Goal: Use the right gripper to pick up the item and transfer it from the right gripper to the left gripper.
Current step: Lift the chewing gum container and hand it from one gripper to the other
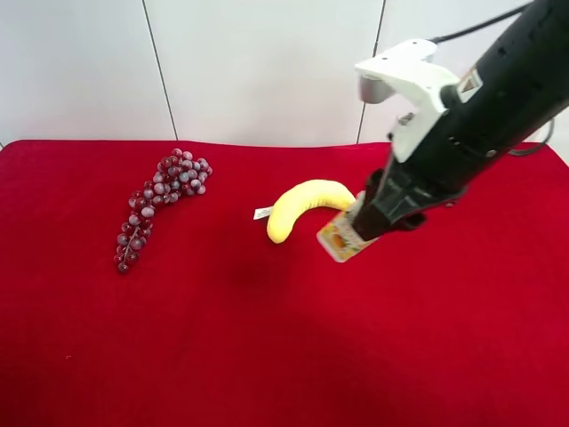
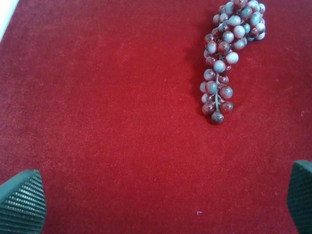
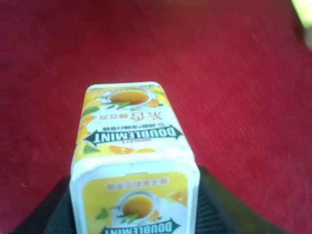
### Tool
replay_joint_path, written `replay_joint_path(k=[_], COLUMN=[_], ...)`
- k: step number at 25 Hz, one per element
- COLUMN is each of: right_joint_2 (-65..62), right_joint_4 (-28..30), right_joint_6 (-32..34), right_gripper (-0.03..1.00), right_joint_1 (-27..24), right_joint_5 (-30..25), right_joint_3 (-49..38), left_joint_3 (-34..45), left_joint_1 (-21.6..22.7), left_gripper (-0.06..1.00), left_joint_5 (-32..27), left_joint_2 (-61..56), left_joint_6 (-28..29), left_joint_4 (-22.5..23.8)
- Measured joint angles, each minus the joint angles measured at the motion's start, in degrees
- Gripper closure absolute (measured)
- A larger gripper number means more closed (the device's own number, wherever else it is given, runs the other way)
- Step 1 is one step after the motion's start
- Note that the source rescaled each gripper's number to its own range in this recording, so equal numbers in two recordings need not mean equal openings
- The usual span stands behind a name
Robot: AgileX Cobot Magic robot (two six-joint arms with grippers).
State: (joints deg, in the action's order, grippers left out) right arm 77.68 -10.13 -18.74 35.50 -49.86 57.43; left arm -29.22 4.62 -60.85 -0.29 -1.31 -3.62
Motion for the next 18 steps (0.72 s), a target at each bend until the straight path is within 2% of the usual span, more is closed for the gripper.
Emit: replay_joint_path(k=[6, 11, 14, 18], right_joint_2=[0.00, 0.00, 0.00, 0.00], right_joint_4=[-2.23, -10.94, -15.83, -21.11], right_joint_6=[-0.57, -3.99, -5.30, -6.84], right_gripper=[0.96, 0.96, 0.96, 0.96], right_joint_1=[5.64, 5.91, 5.91, 5.91], right_joint_5=[4.48, 5.21, 5.21, 5.28], right_joint_3=[0.00, 0.00, 0.00, 0.00], left_joint_3=[0.00, -1.94, -4.08, -5.89], left_joint_1=[0.00, 0.00, -2.93, -9.39], left_gripper=[-0.05, -0.05, -0.05, -0.05], left_joint_5=[0.00, -2.71, -3.80, -5.39], left_joint_2=[0.07, 6.31, 10.70, 15.04], left_joint_6=[-1.75, -11.70, -16.70, -20.48], left_joint_4=[-1.24, -9.17, -14.32, -14.25])
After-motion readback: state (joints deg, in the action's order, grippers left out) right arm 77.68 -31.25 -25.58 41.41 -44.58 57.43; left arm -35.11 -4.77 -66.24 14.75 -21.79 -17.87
